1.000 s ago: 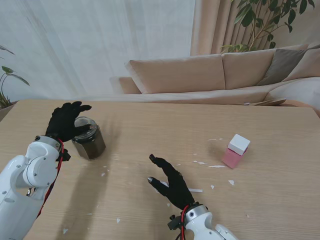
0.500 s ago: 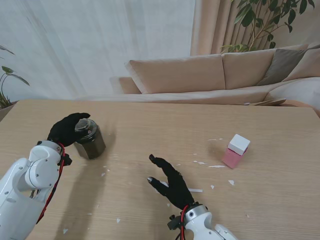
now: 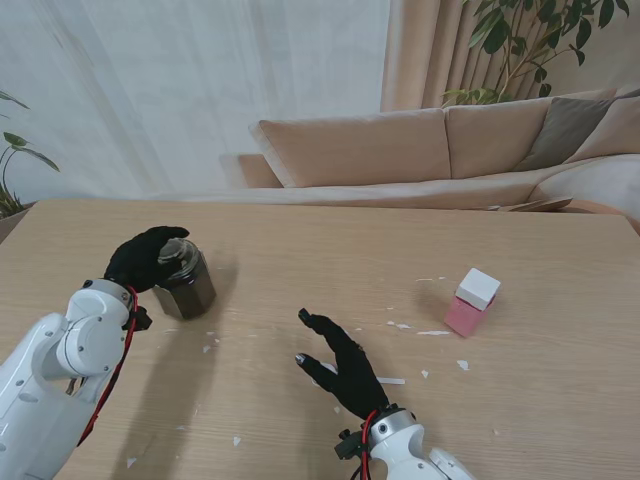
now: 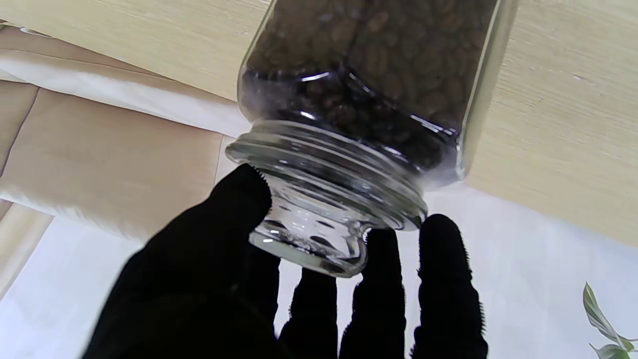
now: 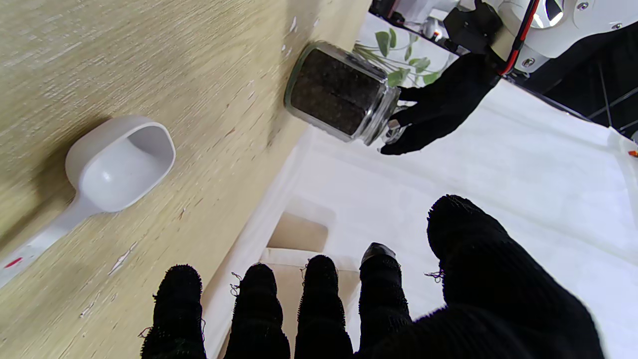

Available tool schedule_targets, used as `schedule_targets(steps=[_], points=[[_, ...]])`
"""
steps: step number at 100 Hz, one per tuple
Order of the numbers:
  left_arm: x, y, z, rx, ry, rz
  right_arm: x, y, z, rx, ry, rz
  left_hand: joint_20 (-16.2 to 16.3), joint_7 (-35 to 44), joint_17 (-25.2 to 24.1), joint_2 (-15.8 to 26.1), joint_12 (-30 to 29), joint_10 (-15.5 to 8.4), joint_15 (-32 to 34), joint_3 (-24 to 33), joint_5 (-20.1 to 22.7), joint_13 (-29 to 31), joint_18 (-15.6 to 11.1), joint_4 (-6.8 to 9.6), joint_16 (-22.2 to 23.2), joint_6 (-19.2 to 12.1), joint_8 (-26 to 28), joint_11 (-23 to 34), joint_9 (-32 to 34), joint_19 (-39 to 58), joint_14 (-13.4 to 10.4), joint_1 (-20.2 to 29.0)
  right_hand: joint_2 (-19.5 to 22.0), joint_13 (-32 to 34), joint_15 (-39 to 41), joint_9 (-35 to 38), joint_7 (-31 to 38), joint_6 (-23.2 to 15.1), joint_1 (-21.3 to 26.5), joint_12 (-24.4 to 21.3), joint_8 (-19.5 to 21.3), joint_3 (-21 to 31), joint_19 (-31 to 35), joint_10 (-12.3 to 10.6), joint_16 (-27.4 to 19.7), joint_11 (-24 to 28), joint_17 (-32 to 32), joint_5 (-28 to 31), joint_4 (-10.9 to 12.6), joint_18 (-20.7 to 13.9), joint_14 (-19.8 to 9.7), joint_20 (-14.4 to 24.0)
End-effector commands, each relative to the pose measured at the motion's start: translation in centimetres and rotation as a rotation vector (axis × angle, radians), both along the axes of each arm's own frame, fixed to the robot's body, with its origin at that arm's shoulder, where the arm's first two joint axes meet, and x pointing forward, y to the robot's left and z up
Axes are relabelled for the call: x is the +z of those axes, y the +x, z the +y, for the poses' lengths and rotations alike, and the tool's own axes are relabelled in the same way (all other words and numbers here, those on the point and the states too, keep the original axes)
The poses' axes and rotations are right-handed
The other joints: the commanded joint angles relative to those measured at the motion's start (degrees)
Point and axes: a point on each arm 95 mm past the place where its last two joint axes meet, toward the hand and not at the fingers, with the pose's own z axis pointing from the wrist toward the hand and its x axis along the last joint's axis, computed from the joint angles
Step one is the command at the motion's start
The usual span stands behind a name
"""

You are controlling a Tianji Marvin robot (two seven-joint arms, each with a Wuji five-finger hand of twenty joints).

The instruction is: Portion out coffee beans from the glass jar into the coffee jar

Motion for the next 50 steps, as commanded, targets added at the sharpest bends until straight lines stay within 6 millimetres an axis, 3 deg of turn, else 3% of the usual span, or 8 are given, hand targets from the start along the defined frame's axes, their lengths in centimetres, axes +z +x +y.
schedule_targets(steps=[1, 50], points=[[-2.0, -0.7, -1.2, -0.033, -0.013, 0.075, -0.1, -0.3, 0.3, 0.013, 0.008, 0.009, -0.89, 5.99, 1.06, 0.79, 1.29, -1.11, 3.42, 0.24, 4.21, 1.99, -3.12, 0.30, 1.40, 2.83, 0.98, 4.73, 4.32, 2.57, 0.03, 3.10, 0.31, -0.81, -0.25, -0.08, 0.92, -0.72, -0.82, 0.25, -0.45, -0.06, -0.06, -1.90, -0.34, 0.68, 0.11, -0.89, 0.99, -1.52, -2.22, 0.87], [-2.3, -1.5, -4.8, -0.133, -0.078, 0.137, 0.0, -0.3, 0.4, 0.013, 0.009, 0.007, -0.87, 6.10, 1.47, 0.51, 1.37, -0.88, 4.78, 0.58, 4.28, 2.18, -2.95, 0.37, 1.69, 3.10, 0.80, 4.98, 4.35, 4.50, 0.35, 3.38, 0.30, -0.81, -0.21, -0.07, 1.11, -0.67, -0.81, 0.25, -0.48, -0.10, 0.00, -1.87, -0.36, 0.70, 0.19, -0.85, 1.00, -1.53, -2.20, 0.89]])
